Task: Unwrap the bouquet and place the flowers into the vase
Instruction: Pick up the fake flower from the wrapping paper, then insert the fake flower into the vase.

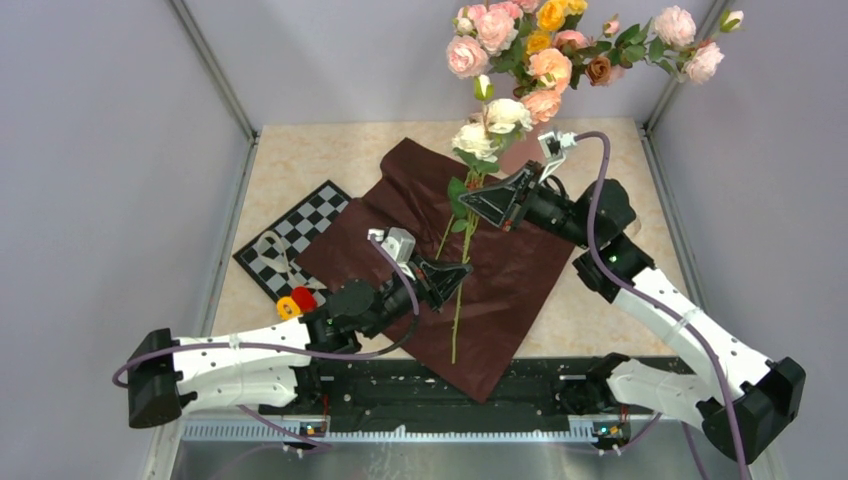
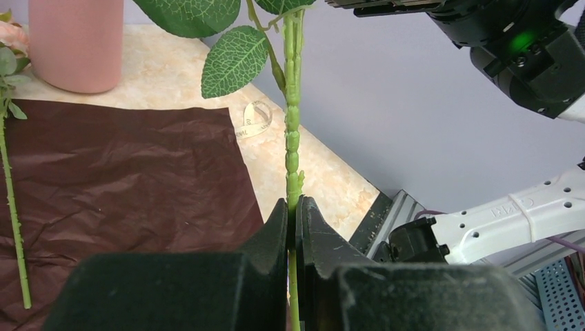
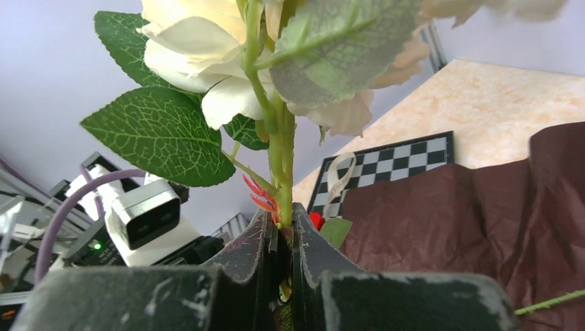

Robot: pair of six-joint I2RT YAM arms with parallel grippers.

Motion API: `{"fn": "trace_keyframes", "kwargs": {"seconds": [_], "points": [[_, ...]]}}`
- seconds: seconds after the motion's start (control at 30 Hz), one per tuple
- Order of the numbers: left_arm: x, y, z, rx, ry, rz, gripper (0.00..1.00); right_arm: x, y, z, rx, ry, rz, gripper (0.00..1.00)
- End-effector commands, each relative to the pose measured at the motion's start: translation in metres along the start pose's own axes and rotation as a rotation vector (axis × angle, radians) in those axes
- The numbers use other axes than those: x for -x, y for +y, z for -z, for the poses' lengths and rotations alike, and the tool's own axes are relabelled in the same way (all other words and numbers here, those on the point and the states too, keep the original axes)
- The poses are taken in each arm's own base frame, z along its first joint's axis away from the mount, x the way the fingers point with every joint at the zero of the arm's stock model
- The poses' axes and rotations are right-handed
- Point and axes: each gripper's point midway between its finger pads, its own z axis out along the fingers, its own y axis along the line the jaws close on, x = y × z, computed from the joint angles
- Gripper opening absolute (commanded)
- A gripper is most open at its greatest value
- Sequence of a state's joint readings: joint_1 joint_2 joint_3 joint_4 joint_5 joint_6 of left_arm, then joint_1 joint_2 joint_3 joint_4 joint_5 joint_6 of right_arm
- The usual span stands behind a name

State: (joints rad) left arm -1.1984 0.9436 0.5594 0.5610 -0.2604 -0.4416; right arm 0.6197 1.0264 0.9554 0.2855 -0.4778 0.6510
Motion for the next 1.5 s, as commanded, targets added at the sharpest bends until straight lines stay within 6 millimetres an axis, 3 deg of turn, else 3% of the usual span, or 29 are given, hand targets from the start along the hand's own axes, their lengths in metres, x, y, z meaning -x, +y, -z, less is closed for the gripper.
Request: {"fn": "trace_keyframes", "kwargs": {"seconds": [0.0, 0.13, 0.17, 0.27, 0.33, 0.47, 0.63, 0.93, 1.07, 1.17, 1.33, 1.47], "points": [[0.029, -0.011, -0.009, 0.002, -0.058, 0.011, 0.06, 0.014, 0.010, 0.008, -0.011, -0.035, 0.102, 0.00], [0.024, -0.005, -0.010, 0.040, -0.013, -0.024, 0.31, 0.034, 0.013, 0.014, -0.057, -0.062, 0.196, 0.00], [0.022, -0.001, -0.009, 0.060, 0.005, -0.036, 0.40, 0.039, 0.014, 0.016, -0.073, -0.067, 0.220, 0.00], [0.022, 0.014, -0.006, 0.143, 0.030, -0.072, 0.83, 0.056, 0.015, 0.023, -0.130, -0.074, 0.293, 0.00], [0.024, 0.025, -0.004, 0.181, 0.049, -0.097, 0.98, 0.069, 0.013, 0.029, -0.184, -0.084, 0.349, 0.00], [0.028, 0.052, 0.002, 0.220, 0.124, -0.108, 0.99, 0.107, 0.012, 0.040, -0.300, -0.152, 0.445, 0.00], [0.039, 0.105, 0.021, 0.309, 0.217, -0.109, 0.99, 0.157, 0.018, 0.044, -0.393, -0.247, 0.556, 0.00], [0.066, 0.193, 0.070, 0.540, 0.320, -0.100, 0.99, 0.254, 0.040, 0.038, -0.502, -0.449, 0.766, 0.00], [0.085, 0.234, 0.106, 0.782, 0.294, -0.181, 0.99, 0.288, 0.039, 0.030, -0.570, -0.510, 0.864, 0.00], [0.096, 0.243, 0.121, 0.867, 0.309, -0.243, 0.99, 0.313, 0.030, 0.025, -0.612, -0.546, 0.916, 0.00], [0.106, 0.249, 0.136, 0.939, 0.340, -0.327, 0.99, 0.358, 0.036, 0.032, -0.609, -0.665, 0.971, 0.00], [0.107, 0.254, 0.140, 0.967, 0.313, -0.341, 0.99, 0.387, 0.034, 0.036, -0.622, -0.760, 1.000, 0.00]]}}
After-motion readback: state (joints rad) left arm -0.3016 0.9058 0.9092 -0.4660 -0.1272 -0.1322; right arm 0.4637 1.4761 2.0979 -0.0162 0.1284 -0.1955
